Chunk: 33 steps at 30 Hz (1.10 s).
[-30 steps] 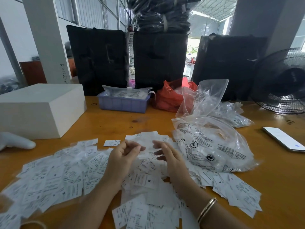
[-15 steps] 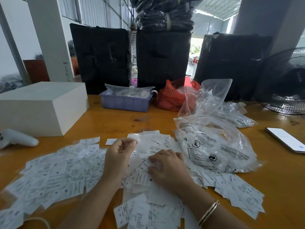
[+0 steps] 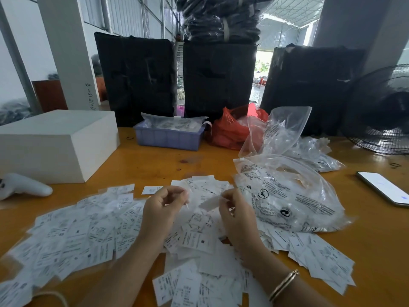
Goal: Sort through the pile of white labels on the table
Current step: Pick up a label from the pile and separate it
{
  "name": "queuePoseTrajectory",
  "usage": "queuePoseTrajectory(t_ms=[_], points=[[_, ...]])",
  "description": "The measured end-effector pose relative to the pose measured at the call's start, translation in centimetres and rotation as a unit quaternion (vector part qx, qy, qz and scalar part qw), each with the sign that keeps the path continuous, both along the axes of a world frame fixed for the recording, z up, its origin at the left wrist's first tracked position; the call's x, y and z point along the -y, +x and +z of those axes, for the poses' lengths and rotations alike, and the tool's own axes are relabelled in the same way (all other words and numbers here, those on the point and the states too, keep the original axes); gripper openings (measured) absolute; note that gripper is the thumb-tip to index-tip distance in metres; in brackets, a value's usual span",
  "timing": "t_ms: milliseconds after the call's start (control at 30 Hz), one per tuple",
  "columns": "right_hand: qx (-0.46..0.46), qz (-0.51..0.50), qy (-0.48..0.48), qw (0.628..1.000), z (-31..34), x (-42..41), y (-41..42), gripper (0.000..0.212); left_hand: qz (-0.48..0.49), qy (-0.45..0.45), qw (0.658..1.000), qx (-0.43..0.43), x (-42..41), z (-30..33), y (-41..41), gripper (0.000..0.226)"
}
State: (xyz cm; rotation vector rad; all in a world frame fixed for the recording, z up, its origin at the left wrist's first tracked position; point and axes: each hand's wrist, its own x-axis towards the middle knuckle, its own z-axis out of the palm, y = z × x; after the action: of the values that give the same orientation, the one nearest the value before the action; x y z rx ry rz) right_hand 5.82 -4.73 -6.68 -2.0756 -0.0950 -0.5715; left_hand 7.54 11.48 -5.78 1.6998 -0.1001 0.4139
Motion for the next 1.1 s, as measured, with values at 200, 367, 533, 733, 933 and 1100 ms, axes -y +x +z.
queuePoseTrajectory(t_ms=[200, 367, 533, 733, 933, 1100], points=[[-0.033, 0.051, 0.277, 0.959, 0.7, 1.2, 0.2, 0.024, -0.022, 0.028, 0.999, 0.009, 0.1, -0.4, 0.2, 0.004], [0.042, 0.112, 0.230, 0.966, 0.6, 0.7, -0.1, 0.032, -0.050, 0.079, 0.995, 0.022, 0.3, -0.7, 0.2, 0.008], [0.056, 0.113, 0.261, 0.957, 0.5, 0.2, -0.2, 0.034, -0.072, 0.155, 0.983, 0.070, 0.6, -0.8, -0.3, 0.014], [-0.017, 0.088, 0.373, 0.923, 0.2, 0.4, 0.2, 0.052, -0.077, 0.228, 0.962, 0.131, 0.6, -0.9, -0.5, 0.025], [-0.040, 0.163, 0.546, 0.821, 0.2, 0.5, 0.8, 0.031, -0.064, 0.226, 0.966, 0.112, 0.8, -1.2, -0.3, 0.024], [-0.054, 0.184, 0.578, 0.793, 0.3, 0.4, 0.7, 0.013, -0.095, 0.145, 0.984, 0.049, 1.1, -1.4, -0.3, 0.016]])
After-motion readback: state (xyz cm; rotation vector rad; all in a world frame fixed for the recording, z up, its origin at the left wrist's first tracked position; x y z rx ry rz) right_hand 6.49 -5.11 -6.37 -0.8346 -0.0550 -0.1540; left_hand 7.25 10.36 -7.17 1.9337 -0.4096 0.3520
